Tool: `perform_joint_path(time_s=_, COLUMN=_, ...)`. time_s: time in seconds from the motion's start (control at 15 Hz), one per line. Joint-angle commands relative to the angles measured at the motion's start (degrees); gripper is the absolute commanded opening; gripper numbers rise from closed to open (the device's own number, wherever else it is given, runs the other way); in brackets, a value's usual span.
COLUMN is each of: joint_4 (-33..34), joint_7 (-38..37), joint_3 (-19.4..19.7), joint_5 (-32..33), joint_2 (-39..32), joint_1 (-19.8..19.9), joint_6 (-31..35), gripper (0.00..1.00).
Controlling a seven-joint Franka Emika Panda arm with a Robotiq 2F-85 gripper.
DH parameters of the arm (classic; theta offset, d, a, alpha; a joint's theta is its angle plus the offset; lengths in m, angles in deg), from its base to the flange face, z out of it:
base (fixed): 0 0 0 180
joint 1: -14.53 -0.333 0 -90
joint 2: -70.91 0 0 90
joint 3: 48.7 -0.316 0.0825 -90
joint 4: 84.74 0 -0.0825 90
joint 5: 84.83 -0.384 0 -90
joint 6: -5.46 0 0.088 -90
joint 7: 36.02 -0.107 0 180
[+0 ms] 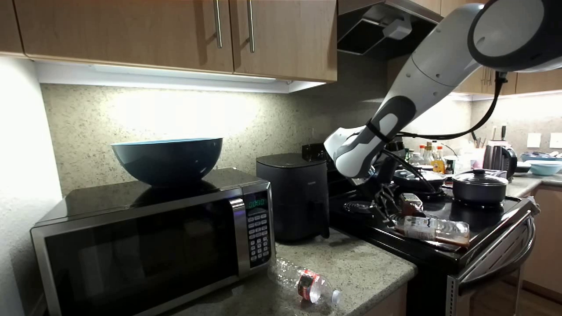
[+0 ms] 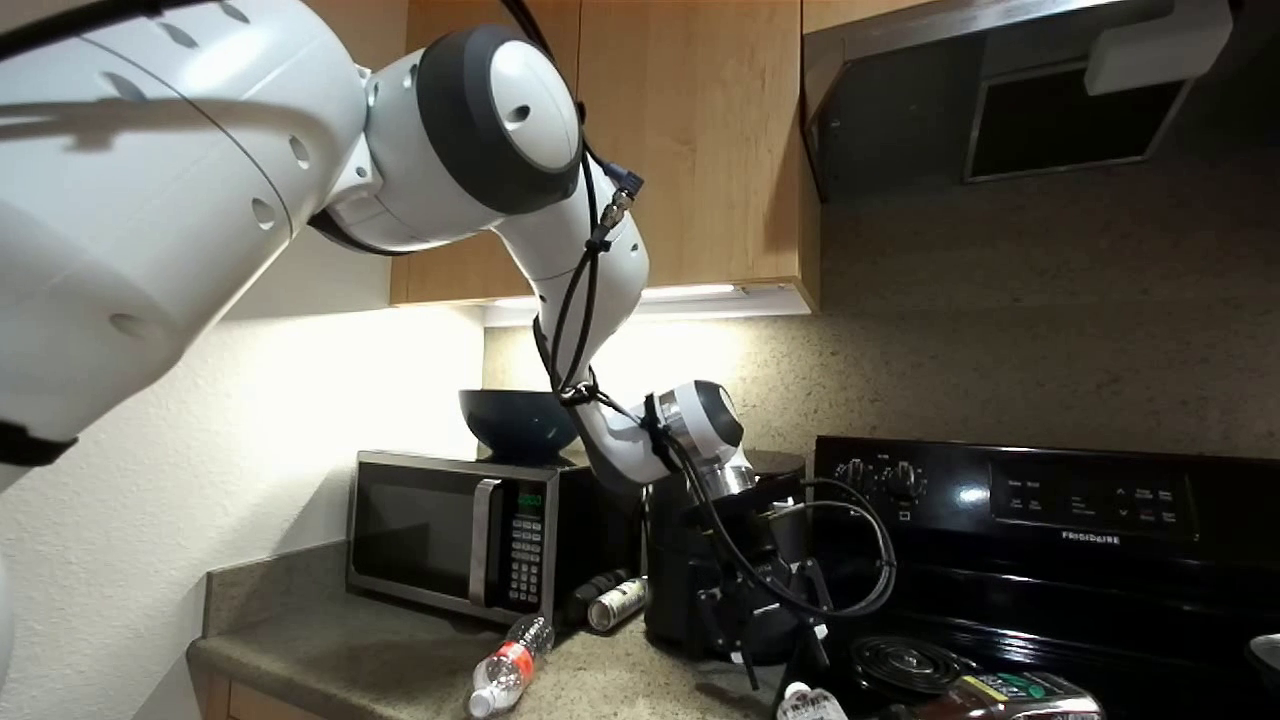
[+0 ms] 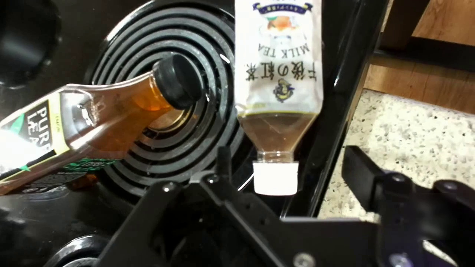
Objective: Put the bottle upright
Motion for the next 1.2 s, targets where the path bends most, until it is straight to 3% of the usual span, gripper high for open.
perform_joint_path(time_s=0.0, joint_4=-1.8, joint_7=3.1, joint_3=-0.6, joint_5=-2.2, joint_2=0.1, joint_1=1.9, joint_6=1.9, gripper=0.47)
perform_joint_path(time_s=0.4, joint_4=-1.4, joint_7=7.6, joint_3=-1.0, joint_5=-5.9, joint_2=-0.8, joint_1=4.4, joint_6=2.5, gripper=0.10)
perform_joint_path(time_s=0.47, joint_4=-1.1, joint_7=8.6, joint_3=-1.1, joint_5=-6.6, joint_2=-0.9, joint_1=4.8, joint_6=2.5, gripper=0.24)
perform_joint_path(time_s=0.53, joint_4=-0.9, joint_7=9.4, joint_3=-1.2, joint_5=-7.2, joint_2=-1.0, joint_1=5.0, joint_6=2.4, gripper=0.60)
perform_joint_path(time_s=0.6, joint_4=-0.7, joint_7=10.2, joint_3=-1.3, joint_5=-7.7, joint_2=-1.1, joint_1=5.3, joint_6=2.3, gripper=0.61)
perform_joint_path(time_s=0.87, joint_4=-0.4, joint_7=12.7, joint_3=-1.5, joint_5=-9.6, joint_2=-2.0, joint_1=6.0, joint_6=2.0, gripper=0.81)
perform_joint_path(time_s=0.93, joint_4=-0.4, joint_7=13.0, joint_3=-1.6, joint_5=-10.0, joint_2=-2.2, joint_1=6.2, joint_6=2.0, gripper=0.41)
perform_joint_path(time_s=1.07, joint_4=-0.4, joint_7=13.2, joint_3=-1.6, joint_5=-9.9, joint_2=-2.4, joint_1=6.2, joint_6=2.1, gripper=0.43)
perform_joint_path(time_s=1.13, joint_4=-0.4, joint_7=13.1, joint_3=-1.6, joint_5=-10.0, joint_2=-2.3, joint_1=6.1, joint_6=2.0, gripper=0.37)
